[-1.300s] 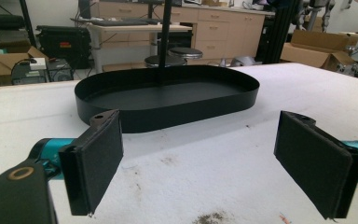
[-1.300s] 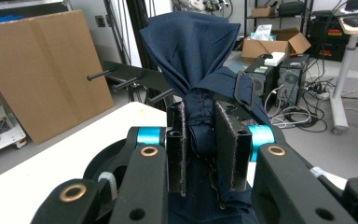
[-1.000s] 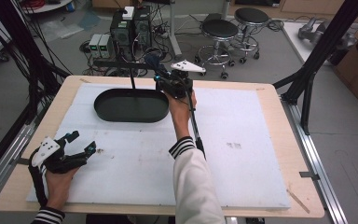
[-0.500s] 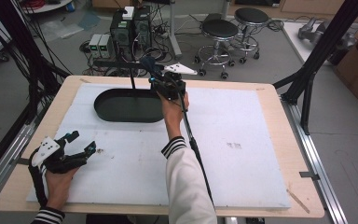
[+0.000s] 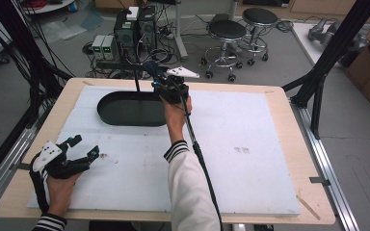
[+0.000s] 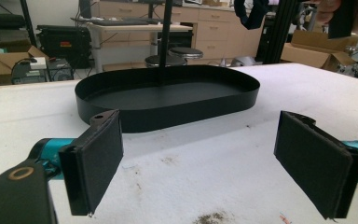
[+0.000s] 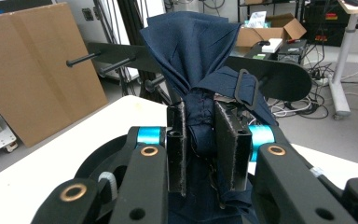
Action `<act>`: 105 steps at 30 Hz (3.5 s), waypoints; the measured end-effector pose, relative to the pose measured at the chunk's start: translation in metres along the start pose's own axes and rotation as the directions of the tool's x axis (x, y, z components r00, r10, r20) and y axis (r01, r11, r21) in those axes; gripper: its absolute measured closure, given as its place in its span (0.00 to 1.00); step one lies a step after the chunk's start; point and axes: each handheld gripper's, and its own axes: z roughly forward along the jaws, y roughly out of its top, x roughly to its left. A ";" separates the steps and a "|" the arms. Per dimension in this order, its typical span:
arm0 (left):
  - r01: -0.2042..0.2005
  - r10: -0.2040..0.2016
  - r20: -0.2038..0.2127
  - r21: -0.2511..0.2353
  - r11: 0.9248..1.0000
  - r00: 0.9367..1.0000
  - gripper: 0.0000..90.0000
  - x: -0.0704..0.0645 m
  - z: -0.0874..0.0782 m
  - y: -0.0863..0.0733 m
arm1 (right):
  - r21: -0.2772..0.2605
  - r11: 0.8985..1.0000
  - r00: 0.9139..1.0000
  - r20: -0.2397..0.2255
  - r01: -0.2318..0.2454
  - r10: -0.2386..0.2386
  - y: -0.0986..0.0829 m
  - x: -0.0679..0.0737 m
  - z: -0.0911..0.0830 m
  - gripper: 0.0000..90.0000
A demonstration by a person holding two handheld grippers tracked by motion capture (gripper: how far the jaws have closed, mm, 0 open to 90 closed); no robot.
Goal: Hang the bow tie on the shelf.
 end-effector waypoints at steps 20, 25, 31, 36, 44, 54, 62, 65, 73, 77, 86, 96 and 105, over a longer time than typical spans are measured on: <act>-0.005 0.005 0.002 0.006 1.000 1.000 0.18 0.000 0.000 0.000 | 0.016 1.000 1.000 0.015 -0.003 0.003 -0.005 0.004 0.011 0.83; -0.005 0.005 0.001 0.006 1.000 1.000 0.18 0.000 0.000 0.000 | 0.018 1.000 1.000 0.025 -0.010 0.009 -0.006 0.005 0.013 0.83; -0.003 0.003 0.001 0.004 1.000 1.000 0.18 0.000 0.000 0.000 | 0.019 1.000 0.999 0.032 -0.009 0.008 -0.006 0.006 0.017 0.83; -0.003 0.003 0.000 0.004 1.000 1.000 0.18 0.000 0.000 0.000 | 0.019 1.000 0.999 0.038 -0.008 0.007 -0.006 0.007 0.020 0.83; -0.006 0.006 0.002 0.007 1.000 1.000 0.18 0.000 0.000 0.000 | 0.031 0.999 0.999 0.046 -0.013 0.012 -0.009 0.005 0.028 0.83; -0.006 0.006 0.001 0.005 1.000 1.000 0.18 0.000 0.000 0.000 | 0.073 0.997 0.998 0.061 -0.024 0.020 -0.014 -0.005 0.031 0.83; -0.008 0.008 0.001 0.004 1.000 1.000 0.18 0.000 0.000 0.000 | 0.138 0.989 0.998 0.055 -0.047 0.040 -0.022 -0.012 0.034 0.83; -0.007 0.007 0.001 0.004 1.000 1.000 0.18 0.000 0.000 0.000 | 0.162 0.986 0.998 0.055 -0.046 0.038 -0.023 -0.013 0.035 0.83; -0.008 0.008 0.002 0.003 1.000 1.000 0.18 -0.001 0.000 0.000 | 0.202 0.977 0.997 0.064 -0.063 0.051 -0.029 -0.019 0.033 0.83; -0.010 0.010 0.001 0.003 1.000 1.000 0.18 -0.001 0.000 0.000 | 0.209 0.976 0.997 0.065 -0.059 0.046 -0.030 -0.020 0.031 0.83; -0.009 0.009 0.003 0.004 1.000 1.000 0.18 -0.001 0.000 0.000 | 0.223 0.975 0.998 0.069 -0.022 0.007 -0.030 -0.019 0.030 0.66; -0.013 0.013 0.006 0.004 1.000 1.000 0.18 -0.001 0.000 0.000 | 0.208 0.978 0.999 0.036 -0.016 0.008 -0.023 -0.018 0.021 0.23; -0.021 0.021 0.005 0.005 1.000 1.000 0.18 -0.002 0.000 0.000 | 0.171 0.984 0.998 -0.028 0.053 -0.048 -0.016 -0.010 0.004 0.15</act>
